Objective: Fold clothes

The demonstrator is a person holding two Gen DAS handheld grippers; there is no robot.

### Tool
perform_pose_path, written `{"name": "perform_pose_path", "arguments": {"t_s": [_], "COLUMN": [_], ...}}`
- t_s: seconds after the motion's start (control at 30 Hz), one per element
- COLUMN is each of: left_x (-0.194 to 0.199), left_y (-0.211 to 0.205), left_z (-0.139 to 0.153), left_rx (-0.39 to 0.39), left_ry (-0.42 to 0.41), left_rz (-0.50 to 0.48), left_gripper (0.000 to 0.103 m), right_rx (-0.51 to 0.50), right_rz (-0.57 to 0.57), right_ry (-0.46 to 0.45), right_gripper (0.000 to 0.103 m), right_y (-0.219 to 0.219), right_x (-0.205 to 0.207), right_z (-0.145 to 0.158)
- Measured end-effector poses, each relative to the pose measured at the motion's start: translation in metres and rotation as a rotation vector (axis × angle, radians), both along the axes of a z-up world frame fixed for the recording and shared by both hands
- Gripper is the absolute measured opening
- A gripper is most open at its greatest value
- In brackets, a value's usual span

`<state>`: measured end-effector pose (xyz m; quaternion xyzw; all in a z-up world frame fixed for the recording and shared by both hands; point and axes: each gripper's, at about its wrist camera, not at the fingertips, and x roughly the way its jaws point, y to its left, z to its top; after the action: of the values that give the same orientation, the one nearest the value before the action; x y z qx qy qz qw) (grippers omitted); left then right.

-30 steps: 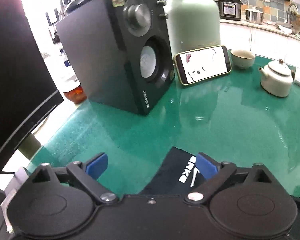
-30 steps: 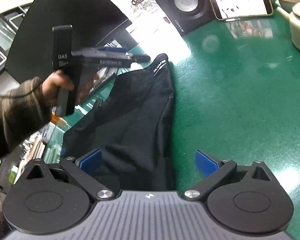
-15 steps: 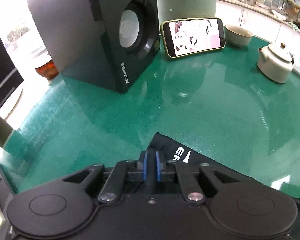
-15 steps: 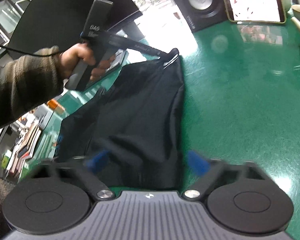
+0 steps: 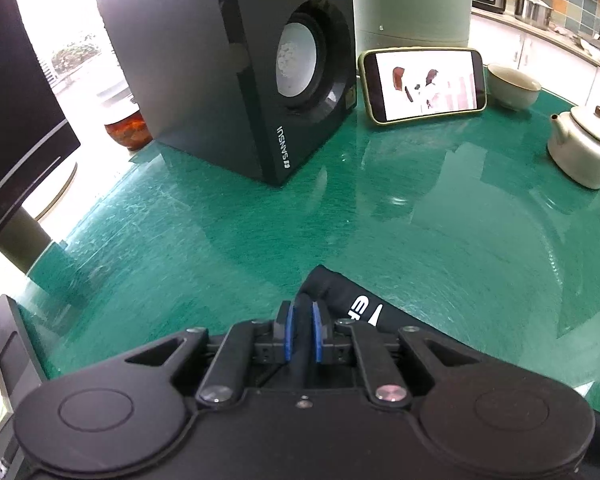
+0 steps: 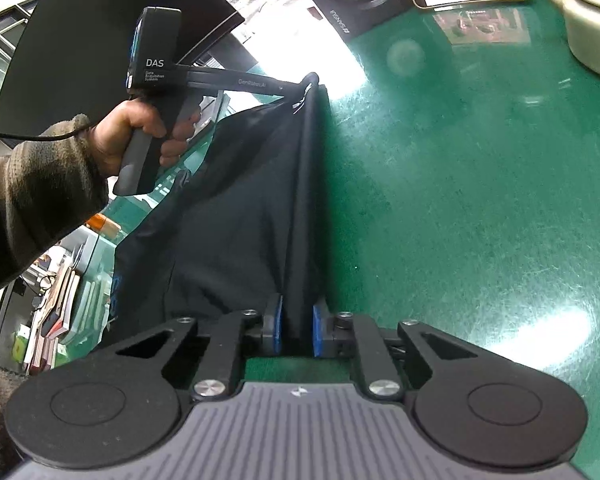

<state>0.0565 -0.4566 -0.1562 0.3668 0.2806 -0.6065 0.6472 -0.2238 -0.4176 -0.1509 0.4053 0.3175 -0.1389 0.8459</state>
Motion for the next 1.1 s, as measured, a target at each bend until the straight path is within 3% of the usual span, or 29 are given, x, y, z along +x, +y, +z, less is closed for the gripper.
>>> {"name": "perform_pose_path", "arguments": {"t_s": [0.2, 0.3, 0.37, 0.4, 0.43, 0.5, 0.57, 0.6, 0.63, 0.67, 0.73, 0.87, 1.1], "left_x": [0.003, 0.013, 0.029, 0.038, 0.045, 0.069, 0.098, 0.110, 0.118, 0.125, 0.134, 0.114, 0.068], "left_y": [0.000, 0.007, 0.019, 0.025, 0.031, 0.053, 0.079, 0.090, 0.099, 0.107, 0.121, 0.128, 0.103], "left_z": [0.001, 0.007, 0.016, 0.021, 0.024, 0.034, 0.044, 0.046, 0.046, 0.045, 0.044, 0.042, 0.023], "left_rx": [0.000, -0.025, -0.054, -0.063, -0.073, -0.092, -0.104, -0.095, -0.078, -0.059, -0.029, -0.040, -0.057], "left_ry": [-0.014, -0.026, -0.024, -0.023, -0.025, -0.040, -0.043, -0.024, -0.010, 0.000, 0.017, 0.022, 0.087], "left_rz": [0.032, 0.062, 0.104, 0.121, 0.136, 0.193, 0.261, 0.288, 0.303, 0.313, 0.320, 0.254, 0.150], "left_gripper": [0.029, 0.047, 0.066, 0.080, 0.082, 0.082, 0.076, 0.061, 0.045, 0.040, 0.032, 0.032, 0.032], "right_rx": [0.001, 0.030, 0.031, 0.022, 0.009, -0.026, -0.077, -0.108, -0.130, -0.158, -0.219, -0.292, -0.328], "right_rz": [0.003, -0.010, -0.016, -0.023, -0.032, -0.055, -0.084, -0.095, -0.099, -0.095, -0.071, 0.023, 0.138], "right_ry": [0.005, -0.006, -0.014, -0.015, -0.015, -0.016, -0.026, -0.028, -0.026, -0.018, 0.006, 0.012, 0.043], "right_gripper": [0.014, 0.020, 0.039, 0.047, 0.062, 0.065, 0.059, 0.054, 0.043, 0.035, 0.033, 0.032, 0.032], "right_y": [-0.002, -0.005, -0.005, -0.005, -0.005, -0.005, -0.004, -0.003, -0.002, -0.001, 0.004, 0.016, 0.032], "right_x": [0.002, -0.001, -0.005, -0.007, -0.009, -0.014, -0.019, -0.019, -0.019, -0.016, -0.006, 0.017, 0.040], "right_z": [-0.001, -0.002, 0.000, 0.002, 0.005, 0.013, 0.021, 0.025, 0.028, 0.031, 0.036, 0.041, 0.040]}}
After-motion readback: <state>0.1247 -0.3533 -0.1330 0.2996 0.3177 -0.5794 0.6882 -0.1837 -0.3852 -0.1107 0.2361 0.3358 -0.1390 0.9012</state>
